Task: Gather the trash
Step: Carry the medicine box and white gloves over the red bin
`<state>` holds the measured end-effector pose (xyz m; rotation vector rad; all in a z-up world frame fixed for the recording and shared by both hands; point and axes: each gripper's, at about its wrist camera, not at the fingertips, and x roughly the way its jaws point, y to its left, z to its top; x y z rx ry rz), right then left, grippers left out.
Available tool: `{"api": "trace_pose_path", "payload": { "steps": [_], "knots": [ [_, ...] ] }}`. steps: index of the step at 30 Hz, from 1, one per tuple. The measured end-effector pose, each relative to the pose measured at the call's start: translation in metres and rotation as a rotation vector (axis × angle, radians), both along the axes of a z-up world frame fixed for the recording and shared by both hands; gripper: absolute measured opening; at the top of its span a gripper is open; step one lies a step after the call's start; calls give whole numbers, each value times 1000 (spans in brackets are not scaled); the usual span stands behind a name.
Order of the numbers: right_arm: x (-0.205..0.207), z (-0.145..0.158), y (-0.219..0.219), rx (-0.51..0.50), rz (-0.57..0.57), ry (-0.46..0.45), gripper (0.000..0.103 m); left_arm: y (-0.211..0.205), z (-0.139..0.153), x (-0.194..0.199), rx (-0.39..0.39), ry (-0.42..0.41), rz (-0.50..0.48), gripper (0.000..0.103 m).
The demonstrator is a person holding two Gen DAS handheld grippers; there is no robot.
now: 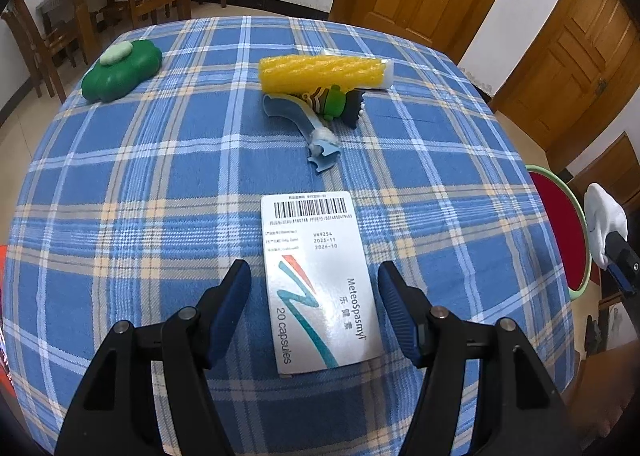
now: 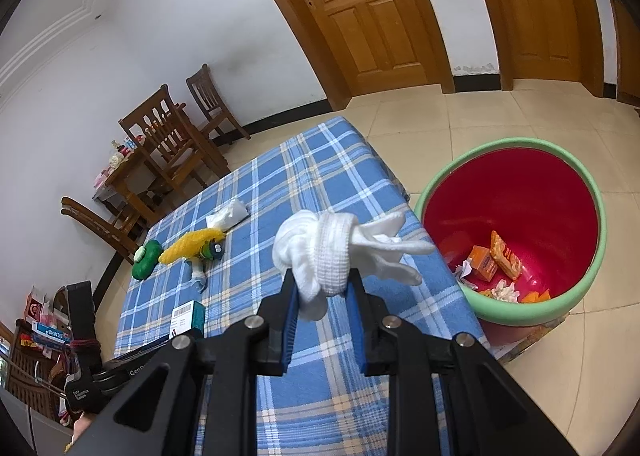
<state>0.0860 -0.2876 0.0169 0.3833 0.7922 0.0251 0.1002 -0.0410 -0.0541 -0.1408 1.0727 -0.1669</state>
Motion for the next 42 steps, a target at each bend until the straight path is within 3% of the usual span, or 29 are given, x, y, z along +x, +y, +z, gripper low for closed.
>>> {"api": "trace_pose_path", "payload": {
  "steps": [9,11,23,42],
  "knots": [
    [1,-1,-1,1,-1,2,25,-4,-1,-1,31,-25,-14,65],
    [0,-1,-1,1,-1,2,25,-5,-1,-1,34,-31,-13,55],
    [-1,-5,-4,2,-11,-2,25,-15,13,-5,-7,-76,-72,54],
    [-15,-5,-50,12,-118,-8,26,-108,59,3,-33,-181,-298,54]
  ]
}}
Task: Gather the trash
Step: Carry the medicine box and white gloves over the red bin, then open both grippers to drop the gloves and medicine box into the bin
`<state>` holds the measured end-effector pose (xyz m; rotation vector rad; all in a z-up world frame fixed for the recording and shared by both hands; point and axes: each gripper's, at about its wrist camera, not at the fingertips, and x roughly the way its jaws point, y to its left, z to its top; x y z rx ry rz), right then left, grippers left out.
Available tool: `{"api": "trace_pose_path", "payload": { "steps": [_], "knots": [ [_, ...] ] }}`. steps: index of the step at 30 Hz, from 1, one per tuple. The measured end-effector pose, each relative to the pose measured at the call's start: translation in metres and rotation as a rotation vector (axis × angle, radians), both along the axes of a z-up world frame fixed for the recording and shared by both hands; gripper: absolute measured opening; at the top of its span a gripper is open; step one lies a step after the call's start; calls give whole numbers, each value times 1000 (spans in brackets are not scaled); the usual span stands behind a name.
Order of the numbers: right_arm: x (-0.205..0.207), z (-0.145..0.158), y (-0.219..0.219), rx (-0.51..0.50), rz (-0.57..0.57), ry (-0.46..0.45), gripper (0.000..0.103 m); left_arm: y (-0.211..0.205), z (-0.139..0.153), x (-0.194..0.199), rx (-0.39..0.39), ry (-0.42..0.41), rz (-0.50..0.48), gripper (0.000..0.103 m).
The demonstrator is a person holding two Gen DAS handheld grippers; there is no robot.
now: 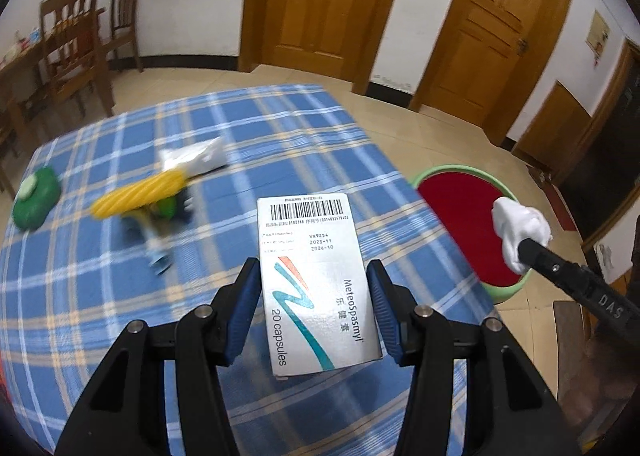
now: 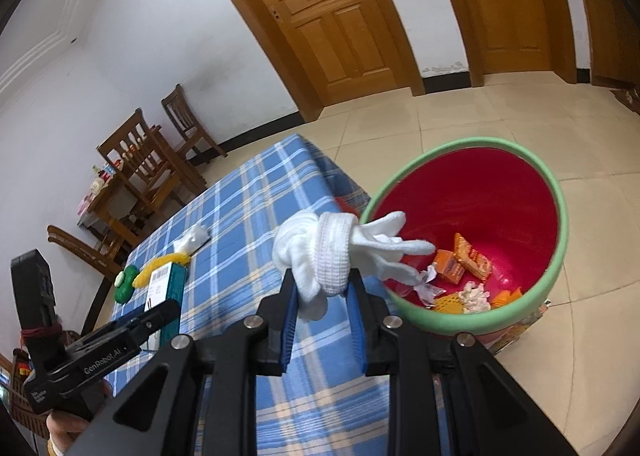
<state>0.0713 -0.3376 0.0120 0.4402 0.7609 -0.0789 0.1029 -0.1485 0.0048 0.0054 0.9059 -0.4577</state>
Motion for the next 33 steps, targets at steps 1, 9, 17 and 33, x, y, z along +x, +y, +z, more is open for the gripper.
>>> {"api": "trace_pose_path", "payload": {
  "steps": [1,9,17,33],
  "knots": [
    [0,0,-4,3,-7,1,26,-6,0,1,0,0,-11,54],
    [-7,-12,-42,30,-84,18,27,-66,-1,11,19,-2,-100,54],
    [-14,-28,-80,54,-165,44,31,-116,-12,21,49,3,-174,54],
    [-26,-40,-110,58,-221,31,41,-187,-33,29,78,13,-276,55]
  ]
}}
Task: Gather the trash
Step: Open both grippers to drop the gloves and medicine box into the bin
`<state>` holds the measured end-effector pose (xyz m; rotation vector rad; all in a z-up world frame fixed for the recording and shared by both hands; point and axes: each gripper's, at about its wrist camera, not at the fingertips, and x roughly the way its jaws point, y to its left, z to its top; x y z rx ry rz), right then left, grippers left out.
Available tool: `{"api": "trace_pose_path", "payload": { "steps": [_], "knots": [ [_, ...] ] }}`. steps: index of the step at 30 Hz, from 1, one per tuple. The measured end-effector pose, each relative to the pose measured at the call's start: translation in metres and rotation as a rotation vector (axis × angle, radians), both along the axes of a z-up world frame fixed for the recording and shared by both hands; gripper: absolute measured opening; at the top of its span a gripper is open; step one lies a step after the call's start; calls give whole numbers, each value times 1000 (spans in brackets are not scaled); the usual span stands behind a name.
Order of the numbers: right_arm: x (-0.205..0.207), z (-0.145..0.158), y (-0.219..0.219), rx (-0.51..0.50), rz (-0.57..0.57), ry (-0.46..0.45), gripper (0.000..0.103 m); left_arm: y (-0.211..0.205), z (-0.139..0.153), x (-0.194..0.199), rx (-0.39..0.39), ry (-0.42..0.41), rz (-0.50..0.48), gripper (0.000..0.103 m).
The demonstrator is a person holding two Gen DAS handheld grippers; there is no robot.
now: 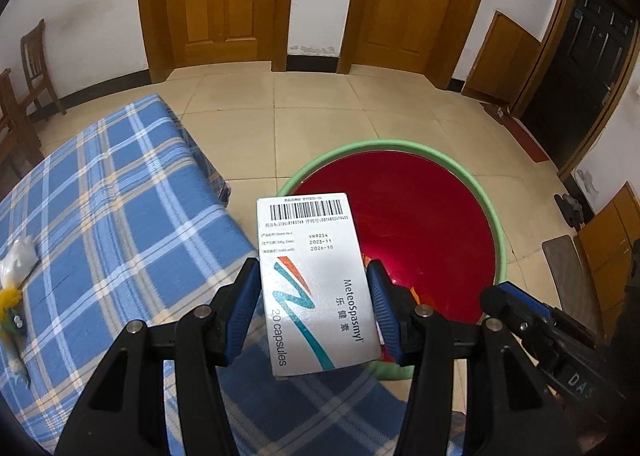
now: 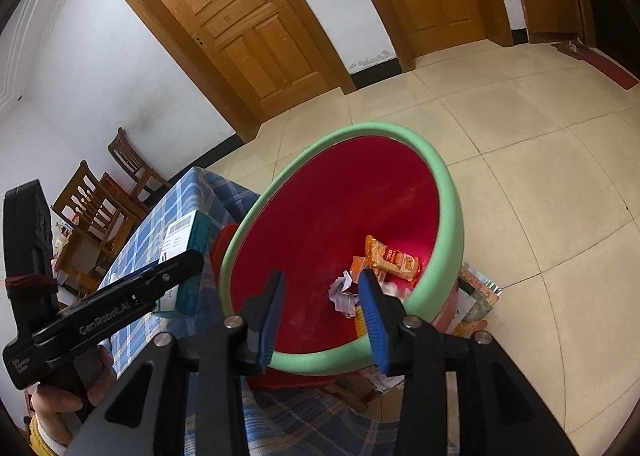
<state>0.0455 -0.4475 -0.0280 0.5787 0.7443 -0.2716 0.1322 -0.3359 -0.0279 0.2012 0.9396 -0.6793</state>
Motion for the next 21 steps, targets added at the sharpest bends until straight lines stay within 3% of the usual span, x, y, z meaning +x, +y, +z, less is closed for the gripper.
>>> {"api": "trace_pose_path", "payload": {
  "steps": [4,8,21],
  "knots": [
    [-3,-1,-3,7,-10,-5,42,-6,0,0,2,-2,-14,55],
    [-4,-2,-6,17,-20,-3,42,-7,0,2,-4,1,-14,63],
    [-4,1,-3,15,-11,-13,44,11,5,-6,-17,27,26,63]
  ]
}}
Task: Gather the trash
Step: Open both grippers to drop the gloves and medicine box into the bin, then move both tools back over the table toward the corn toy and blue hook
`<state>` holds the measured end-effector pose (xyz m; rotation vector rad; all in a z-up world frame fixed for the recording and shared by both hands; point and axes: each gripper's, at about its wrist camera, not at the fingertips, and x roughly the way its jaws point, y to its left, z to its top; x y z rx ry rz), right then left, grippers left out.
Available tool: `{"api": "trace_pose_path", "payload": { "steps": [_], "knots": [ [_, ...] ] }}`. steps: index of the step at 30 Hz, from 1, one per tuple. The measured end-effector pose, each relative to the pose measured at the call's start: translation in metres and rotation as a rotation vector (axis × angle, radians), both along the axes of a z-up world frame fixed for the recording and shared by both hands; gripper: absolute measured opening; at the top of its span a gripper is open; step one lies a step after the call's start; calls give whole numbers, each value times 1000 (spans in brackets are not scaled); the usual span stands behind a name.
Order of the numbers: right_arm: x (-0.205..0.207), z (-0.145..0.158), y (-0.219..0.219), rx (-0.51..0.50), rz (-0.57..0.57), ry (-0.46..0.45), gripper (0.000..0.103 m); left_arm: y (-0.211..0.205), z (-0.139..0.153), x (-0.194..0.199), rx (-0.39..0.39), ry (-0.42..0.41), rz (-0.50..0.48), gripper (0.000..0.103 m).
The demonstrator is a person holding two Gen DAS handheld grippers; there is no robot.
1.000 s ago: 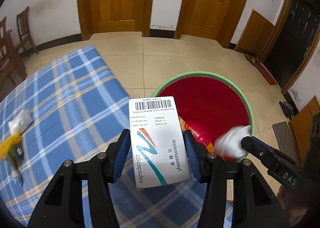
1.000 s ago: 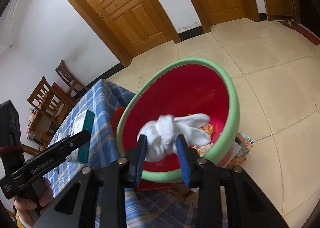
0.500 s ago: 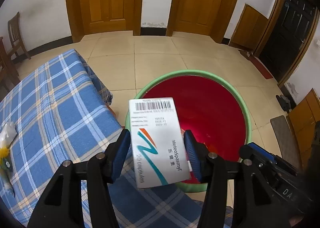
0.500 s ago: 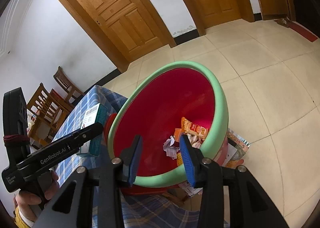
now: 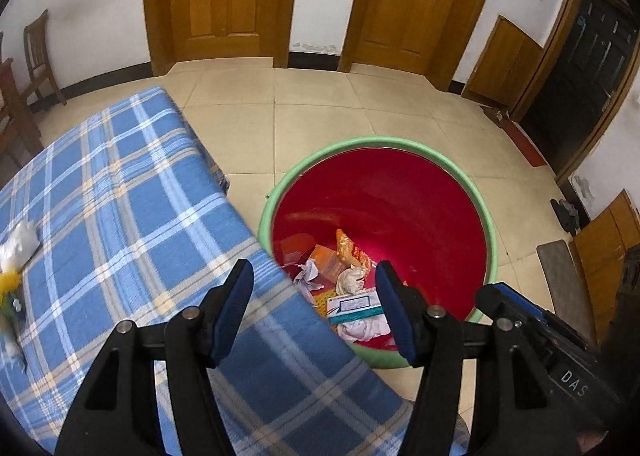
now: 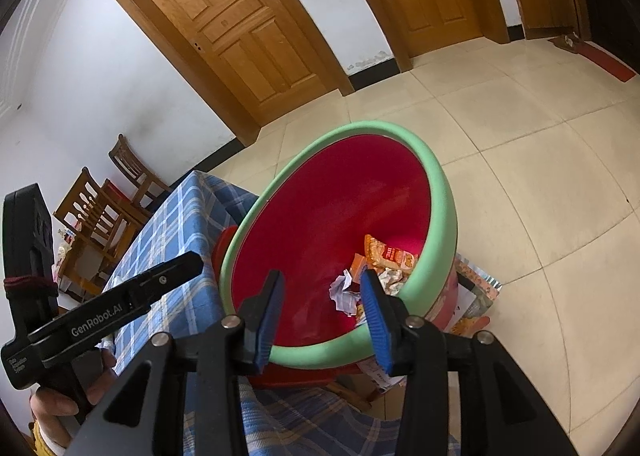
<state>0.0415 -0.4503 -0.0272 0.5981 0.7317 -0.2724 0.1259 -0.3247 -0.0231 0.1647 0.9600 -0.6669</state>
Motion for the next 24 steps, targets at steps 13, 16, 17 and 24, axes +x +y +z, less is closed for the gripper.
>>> {"api": "trace_pose_path", "payload": {
  "steps": [13,16,17,24],
  "knots": [
    [-1,7,12,-17,18,-9,48,56,4,-1,-30,9,132,63],
    [0,9,16,-19,22,-10,49,70,5,-1,-34,9,170,63],
    [0,9,17,-19,24,-9,50,75,6,-1,-33,8,182,63],
    [1,14,29,-26,44,-12,51,110,7,3,-31,-3,265,63]
  ]
}}
